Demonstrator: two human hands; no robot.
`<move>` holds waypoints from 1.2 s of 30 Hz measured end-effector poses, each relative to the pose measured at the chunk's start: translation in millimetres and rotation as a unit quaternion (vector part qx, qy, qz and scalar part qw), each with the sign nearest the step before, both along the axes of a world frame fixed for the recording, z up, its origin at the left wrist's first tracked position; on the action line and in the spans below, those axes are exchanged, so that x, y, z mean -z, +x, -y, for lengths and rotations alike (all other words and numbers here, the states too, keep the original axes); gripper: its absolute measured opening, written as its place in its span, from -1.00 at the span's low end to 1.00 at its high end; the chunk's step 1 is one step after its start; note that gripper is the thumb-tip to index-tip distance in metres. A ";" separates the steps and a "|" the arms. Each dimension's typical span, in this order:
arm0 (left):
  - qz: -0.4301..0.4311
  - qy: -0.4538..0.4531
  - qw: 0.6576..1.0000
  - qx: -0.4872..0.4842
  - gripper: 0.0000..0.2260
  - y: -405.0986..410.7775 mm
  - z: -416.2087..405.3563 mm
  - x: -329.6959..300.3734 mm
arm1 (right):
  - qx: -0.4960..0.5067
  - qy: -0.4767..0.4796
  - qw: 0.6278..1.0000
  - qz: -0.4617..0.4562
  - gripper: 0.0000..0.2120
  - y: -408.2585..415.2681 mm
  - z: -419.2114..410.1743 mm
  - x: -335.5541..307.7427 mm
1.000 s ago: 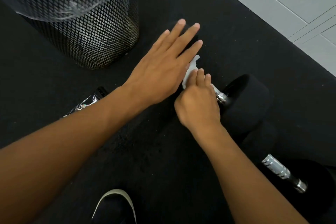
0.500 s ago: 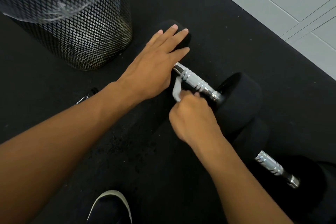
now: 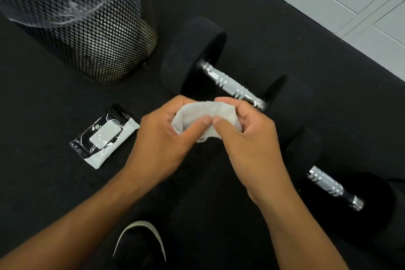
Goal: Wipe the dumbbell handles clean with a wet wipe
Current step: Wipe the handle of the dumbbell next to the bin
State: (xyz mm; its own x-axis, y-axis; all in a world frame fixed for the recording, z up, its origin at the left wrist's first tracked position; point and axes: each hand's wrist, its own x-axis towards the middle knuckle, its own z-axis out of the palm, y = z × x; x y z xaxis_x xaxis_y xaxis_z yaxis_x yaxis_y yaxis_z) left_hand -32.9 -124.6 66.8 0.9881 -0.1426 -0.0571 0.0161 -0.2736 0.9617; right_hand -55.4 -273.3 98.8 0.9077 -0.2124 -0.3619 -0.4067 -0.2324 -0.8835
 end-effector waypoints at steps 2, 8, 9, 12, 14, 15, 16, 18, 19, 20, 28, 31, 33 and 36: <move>0.019 0.034 0.999 -0.038 -0.90 4.9 6.0 0.5 | 0.000 -0.139 0.988 0.071 -0.75 -1.3 8.0 1.0; 0.228 0.185 0.956 -0.011 -0.83 50.5 33.3 -7.9 | 0.052 -0.433 0.890 0.134 -0.60 23.9 59.8 13.8; 0.273 0.209 0.939 0.019 -0.76 63.4 39.2 -7.2 | 0.041 -0.446 0.887 0.115 -0.56 29.0 64.8 21.7; 0.318 0.316 0.884 0.132 -0.59 90.1 55.6 15.5 | 0.032 -0.498 0.861 0.096 -0.50 32.9 65.8 43.7; 0.290 0.413 0.840 0.199 -0.44 86.9 59.5 44.1 | 0.044 -0.522 0.845 0.108 -0.49 31.9 63.5 50.7; 0.281 0.440 0.825 0.218 -0.39 79.3 58.6 58.0 | 0.050 -0.530 0.839 0.114 -0.49 31.1 62.7 52.5; 0.277 0.454 0.817 0.225 -0.37 70.7 56.3 69.5 | 0.055 -0.538 0.833 0.118 -0.49 30.5 62.2 53.8; 0.279 0.459 0.812 0.228 -0.37 53.9 52.5 80.4 | 0.060 -0.552 0.822 0.126 -0.49 29.4 61.6 55.6; 0.284 0.455 0.813 0.226 -0.37 49.6 52.5 82.5 | 0.061 -0.557 0.818 0.128 -0.49 29.1 61.1 56.7; 0.288 0.450 0.816 0.221 -0.37 46.8 53.9 81.2 | 0.060 -0.560 0.816 0.130 -0.49 28.4 60.1 58.0; 0.189 0.459 0.802 0.331 -0.59 108.0 99.4 41.5 | 0.071 -0.563 0.811 0.142 -0.49 29.0 60.0 62.0; 0.210 0.477 0.794 0.313 -0.53 104.3 99.2 50.2 | 0.068 -0.562 0.811 0.144 -0.50 29.9 60.4 61.2; 0.254 0.457 0.812 0.260 -0.45 75.2 92.9 63.9 | 0.069 -0.567 0.809 0.143 -0.51 29.8 60.9 61.6; 0.275 0.458 0.811 0.238 -0.47 42.6 88.0 79.2 | 0.065 -0.571 0.806 0.141 -0.51 28.5 60.6 62.8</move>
